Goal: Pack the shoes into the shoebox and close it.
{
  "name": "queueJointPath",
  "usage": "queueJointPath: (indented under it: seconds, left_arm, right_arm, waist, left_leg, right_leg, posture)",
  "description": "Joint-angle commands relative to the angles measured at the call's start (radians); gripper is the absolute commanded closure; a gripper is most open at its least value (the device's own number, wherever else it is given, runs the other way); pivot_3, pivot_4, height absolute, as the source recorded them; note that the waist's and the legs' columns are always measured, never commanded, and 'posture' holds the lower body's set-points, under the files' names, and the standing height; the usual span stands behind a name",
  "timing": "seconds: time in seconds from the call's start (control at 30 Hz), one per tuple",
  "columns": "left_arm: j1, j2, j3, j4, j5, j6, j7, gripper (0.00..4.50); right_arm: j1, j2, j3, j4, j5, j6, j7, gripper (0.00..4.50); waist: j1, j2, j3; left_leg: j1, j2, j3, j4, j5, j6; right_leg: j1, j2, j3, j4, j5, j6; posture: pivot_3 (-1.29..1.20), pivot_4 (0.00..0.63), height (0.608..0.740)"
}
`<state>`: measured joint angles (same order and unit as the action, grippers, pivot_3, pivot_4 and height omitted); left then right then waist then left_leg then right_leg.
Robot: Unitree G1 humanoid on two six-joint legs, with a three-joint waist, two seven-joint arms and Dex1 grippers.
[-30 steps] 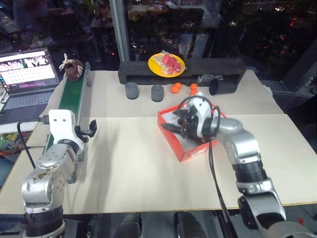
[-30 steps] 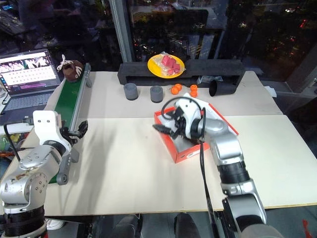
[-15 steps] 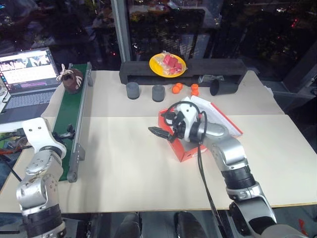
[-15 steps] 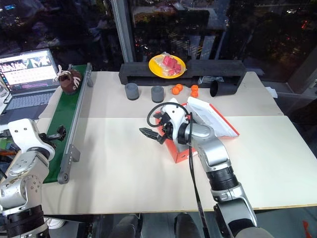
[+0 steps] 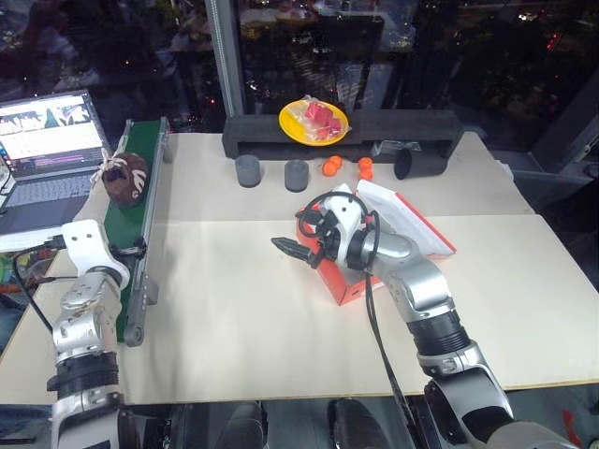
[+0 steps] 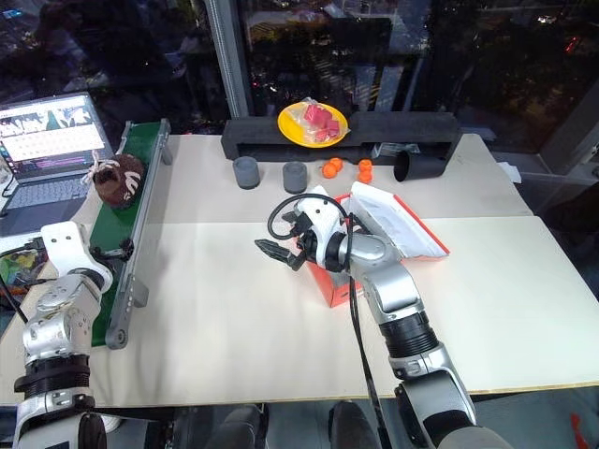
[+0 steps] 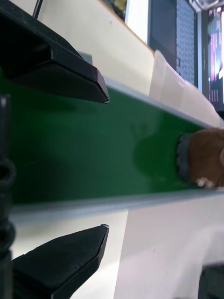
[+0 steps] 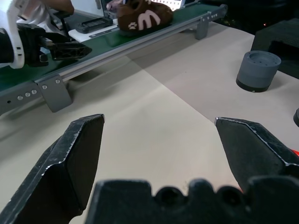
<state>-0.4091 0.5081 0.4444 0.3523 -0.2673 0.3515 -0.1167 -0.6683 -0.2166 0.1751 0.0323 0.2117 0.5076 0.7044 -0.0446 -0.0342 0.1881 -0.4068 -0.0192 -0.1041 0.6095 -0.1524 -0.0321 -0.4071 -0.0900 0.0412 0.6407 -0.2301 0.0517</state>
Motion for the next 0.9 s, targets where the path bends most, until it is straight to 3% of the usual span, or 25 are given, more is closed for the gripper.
queueJointPath:
  seconds: [0.03, 0.5, 0.63, 0.7, 0.9]
  left_arm:
    - [-0.040, 0.037, 0.014, 0.081, 0.015, -0.092, -0.022, 0.06]
    - [-0.126, 0.040, -0.038, 0.304, 0.039, -0.205, -0.091, 0.06]
    - [-0.137, 0.042, -0.029, 0.337, 0.038, -0.235, -0.085, 1.14]
    - [-0.143, 0.041, -0.026, 0.337, 0.032, -0.243, -0.087, 1.91]
    - [-0.183, 0.007, -0.049, 0.183, -0.010, -0.217, -0.115, 2.01]
  right_arm:
    - [0.003, -0.014, -0.014, -0.072, 0.021, 0.005, 0.001, 0.00]
    - [0.023, -0.048, -0.026, -0.150, 0.034, 0.070, -0.018, 0.00]
    - [0.023, -0.058, -0.027, -0.156, 0.033, 0.081, -0.022, 0.00]
    - [0.020, -0.063, -0.026, -0.152, 0.030, 0.082, -0.025, 0.00]
    - [0.002, -0.054, -0.052, -0.150, 0.052, 0.110, -0.046, 0.00]
  waist:
    - [0.001, 0.000, 0.000]
    - [0.004, 0.000, 0.000]
    - [0.004, 0.000, 0.000]
    - [0.004, 0.000, 0.000]
    - [0.006, 0.000, 0.000]
  left_leg:
    - [0.000, 0.000, 0.000, 0.000, 0.000, 0.000]
    - [0.000, 0.000, 0.000, 0.000, 0.000, 0.000]
    - [0.001, 0.000, 0.000, 0.000, 0.000, 0.000]
    - [0.001, 0.000, 0.000, 0.000, 0.000, 0.000]
    - [0.000, 0.000, 0.000, 0.000, 0.000, 0.000]
  right_leg:
    - [0.000, 0.000, 0.000, 0.000, 0.000, 0.000]
    - [0.000, 0.000, 0.000, 0.001, 0.000, 0.001]
    - [0.000, 0.000, 0.000, 0.001, -0.001, 0.001]
    - [0.001, 0.000, 0.000, 0.001, -0.001, 0.001]
    - [0.001, 0.000, -0.001, 0.001, -0.001, 0.001]
  posture:
    - [0.00, 0.150, 0.740]
    - [0.00, 0.150, 0.740]
    - [0.00, 0.150, 0.740]
    - [0.00, 0.150, 0.740]
    - [0.00, 0.150, 0.740]
